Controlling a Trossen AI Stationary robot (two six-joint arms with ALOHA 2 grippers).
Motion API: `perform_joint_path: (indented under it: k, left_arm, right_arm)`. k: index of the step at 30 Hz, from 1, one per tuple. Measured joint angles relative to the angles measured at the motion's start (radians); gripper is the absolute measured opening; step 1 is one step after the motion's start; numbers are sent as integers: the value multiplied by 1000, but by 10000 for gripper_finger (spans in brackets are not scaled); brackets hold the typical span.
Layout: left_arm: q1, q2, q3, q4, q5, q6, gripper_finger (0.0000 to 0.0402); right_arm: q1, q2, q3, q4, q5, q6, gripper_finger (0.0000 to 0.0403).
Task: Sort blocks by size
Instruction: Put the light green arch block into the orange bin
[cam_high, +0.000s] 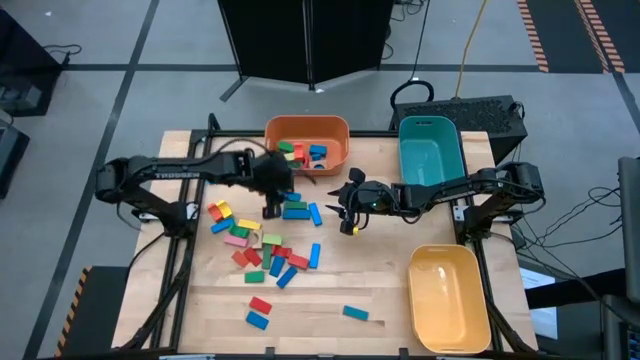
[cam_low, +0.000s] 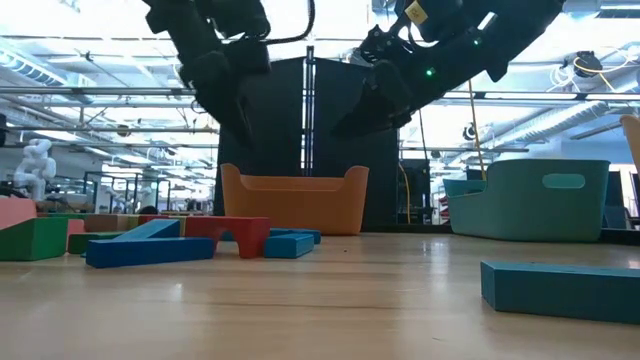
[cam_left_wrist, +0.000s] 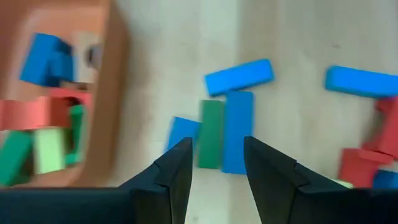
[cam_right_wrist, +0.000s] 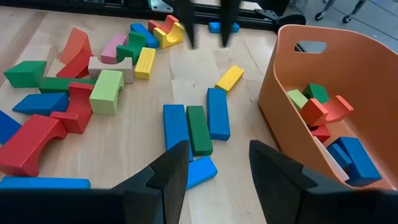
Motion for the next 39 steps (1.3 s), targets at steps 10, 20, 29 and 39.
perform_joint_path:
  k: [10,20,29,39]
  left_arm:
    - [-164,-3,-134,37,8,-63,146]
    - [-268,-41,-229,63,15,-183,146]
    - [-333,-55,-304,131,26,-256,146]
    - [-337,-54,-380,206,-53,-266,146]
  right_arm:
    - [0,0,0,-1,0,0,157]
    - [0,0,0,0,0,0,157]
    - [0,0,0,9,0,4,157]
    - [0,0,0,9,0,23,157]
